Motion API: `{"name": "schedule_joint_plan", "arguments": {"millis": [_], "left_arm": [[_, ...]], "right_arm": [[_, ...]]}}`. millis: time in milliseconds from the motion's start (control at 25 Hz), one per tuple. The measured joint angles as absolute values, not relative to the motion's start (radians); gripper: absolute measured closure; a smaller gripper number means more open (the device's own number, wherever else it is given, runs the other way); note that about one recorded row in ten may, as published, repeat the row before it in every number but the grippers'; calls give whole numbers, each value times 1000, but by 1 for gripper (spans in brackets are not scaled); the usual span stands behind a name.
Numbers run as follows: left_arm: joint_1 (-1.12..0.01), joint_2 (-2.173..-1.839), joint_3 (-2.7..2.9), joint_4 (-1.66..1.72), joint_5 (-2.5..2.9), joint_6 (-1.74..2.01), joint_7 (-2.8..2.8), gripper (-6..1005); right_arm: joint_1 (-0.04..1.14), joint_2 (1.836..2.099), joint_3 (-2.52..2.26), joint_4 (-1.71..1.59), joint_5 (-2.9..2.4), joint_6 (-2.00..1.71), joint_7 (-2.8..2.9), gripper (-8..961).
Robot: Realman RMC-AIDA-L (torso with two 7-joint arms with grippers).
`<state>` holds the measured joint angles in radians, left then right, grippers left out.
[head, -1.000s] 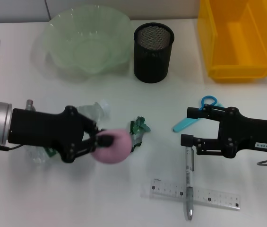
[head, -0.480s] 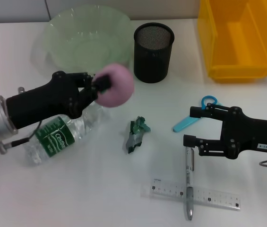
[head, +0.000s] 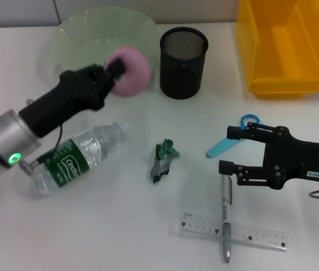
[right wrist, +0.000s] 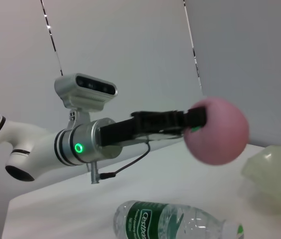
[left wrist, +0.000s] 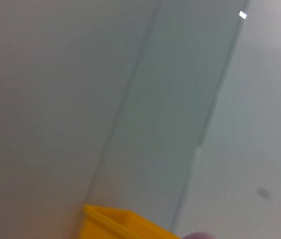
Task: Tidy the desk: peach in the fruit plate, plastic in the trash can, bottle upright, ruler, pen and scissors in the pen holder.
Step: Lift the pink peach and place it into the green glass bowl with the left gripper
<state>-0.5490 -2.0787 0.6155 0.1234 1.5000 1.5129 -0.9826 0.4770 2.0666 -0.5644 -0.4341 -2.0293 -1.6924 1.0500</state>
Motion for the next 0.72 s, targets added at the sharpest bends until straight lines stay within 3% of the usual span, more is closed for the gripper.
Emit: {"name": "schedule_joint_plan", "arguments": {"millis": [720], "left_arm": [[-836,-2080,441,1,1298,919,-725,944]], "right_arm": [[486,2075,-562,-431,-2027,-1687,1035,136]]}}
